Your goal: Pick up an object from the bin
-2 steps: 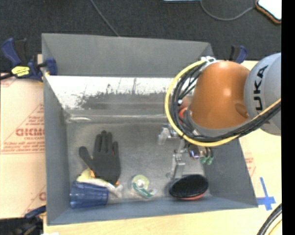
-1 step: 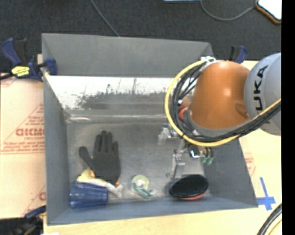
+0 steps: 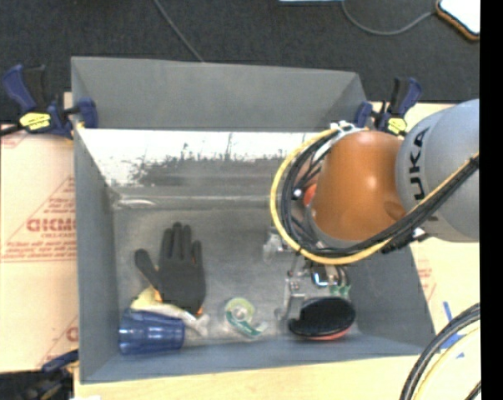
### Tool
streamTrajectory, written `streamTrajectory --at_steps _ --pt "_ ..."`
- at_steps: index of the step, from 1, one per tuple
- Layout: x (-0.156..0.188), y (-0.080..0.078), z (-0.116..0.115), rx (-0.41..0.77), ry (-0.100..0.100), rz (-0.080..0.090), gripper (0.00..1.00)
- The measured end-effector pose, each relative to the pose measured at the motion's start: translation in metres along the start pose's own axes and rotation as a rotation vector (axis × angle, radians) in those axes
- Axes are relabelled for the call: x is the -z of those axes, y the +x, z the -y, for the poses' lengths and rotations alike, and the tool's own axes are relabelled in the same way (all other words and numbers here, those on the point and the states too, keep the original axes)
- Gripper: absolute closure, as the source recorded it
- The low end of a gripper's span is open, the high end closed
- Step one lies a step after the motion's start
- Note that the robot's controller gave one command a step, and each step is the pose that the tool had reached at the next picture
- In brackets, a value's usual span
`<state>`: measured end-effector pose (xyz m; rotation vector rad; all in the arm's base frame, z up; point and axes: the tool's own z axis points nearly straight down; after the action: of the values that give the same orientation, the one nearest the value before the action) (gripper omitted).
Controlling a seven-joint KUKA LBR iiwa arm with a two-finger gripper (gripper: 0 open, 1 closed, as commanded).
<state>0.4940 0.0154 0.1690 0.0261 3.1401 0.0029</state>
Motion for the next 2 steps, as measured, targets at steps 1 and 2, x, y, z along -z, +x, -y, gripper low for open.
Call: streamTrajectory --at_steps 1,2 --pt "-0.004 -0.013 -0.017 -0.009 -0.001 0.014 0.00" --pt "-0.048 -0.003 -0.026 -0.096 0.000 0.005 0.00"
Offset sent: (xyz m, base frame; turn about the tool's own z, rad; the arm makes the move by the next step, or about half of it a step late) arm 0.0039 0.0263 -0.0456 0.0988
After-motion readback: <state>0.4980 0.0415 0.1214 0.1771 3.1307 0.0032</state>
